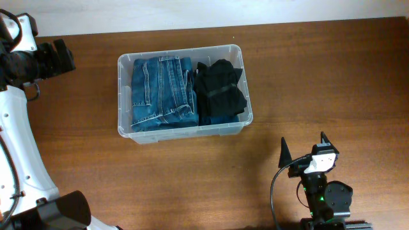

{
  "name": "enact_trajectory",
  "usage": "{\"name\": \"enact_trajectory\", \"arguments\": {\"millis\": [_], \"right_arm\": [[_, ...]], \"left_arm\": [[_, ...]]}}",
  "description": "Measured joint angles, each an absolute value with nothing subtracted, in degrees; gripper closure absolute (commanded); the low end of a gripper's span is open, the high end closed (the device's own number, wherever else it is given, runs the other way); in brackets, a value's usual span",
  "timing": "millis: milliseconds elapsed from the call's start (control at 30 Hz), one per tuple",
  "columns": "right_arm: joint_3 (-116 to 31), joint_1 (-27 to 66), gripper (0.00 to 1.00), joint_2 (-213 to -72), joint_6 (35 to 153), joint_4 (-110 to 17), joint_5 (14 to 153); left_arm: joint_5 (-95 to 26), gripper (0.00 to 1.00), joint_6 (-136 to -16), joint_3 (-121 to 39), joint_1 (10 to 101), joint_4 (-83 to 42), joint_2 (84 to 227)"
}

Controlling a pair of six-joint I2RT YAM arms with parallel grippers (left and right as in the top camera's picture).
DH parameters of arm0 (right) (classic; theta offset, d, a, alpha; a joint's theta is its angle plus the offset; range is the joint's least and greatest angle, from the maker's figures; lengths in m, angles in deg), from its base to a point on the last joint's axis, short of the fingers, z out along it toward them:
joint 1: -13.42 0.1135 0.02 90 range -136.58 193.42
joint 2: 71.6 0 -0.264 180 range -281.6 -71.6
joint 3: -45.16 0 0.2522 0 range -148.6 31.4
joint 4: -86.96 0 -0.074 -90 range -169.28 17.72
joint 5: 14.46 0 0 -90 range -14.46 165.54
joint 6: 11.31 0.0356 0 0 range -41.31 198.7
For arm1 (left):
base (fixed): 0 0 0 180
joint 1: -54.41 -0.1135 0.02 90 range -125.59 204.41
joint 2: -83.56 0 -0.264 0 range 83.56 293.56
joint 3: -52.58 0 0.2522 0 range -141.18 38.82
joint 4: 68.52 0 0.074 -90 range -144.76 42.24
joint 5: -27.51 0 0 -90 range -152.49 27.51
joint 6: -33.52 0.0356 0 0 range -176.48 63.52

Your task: Pack container

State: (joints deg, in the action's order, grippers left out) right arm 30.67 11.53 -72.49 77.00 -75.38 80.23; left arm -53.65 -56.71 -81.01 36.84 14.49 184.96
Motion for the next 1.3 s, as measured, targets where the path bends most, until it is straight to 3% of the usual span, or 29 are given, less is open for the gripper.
{"name": "enact_trajectory", "arguments": {"millis": [933, 1300], "right_arm": [[30.67, 11.53, 0.02, -72.49, 76.98, -75.36, 80.23], [30.67, 11.51, 0.02, -72.40, 76.98, -75.36, 80.23]], "left_arm": [[-54.09, 0.01, -56.71, -81.01, 37.28, 15.80, 184.83], [-53.76, 0.01, -49.36, -62.63, 50.13, -10.23, 166.63]]}}
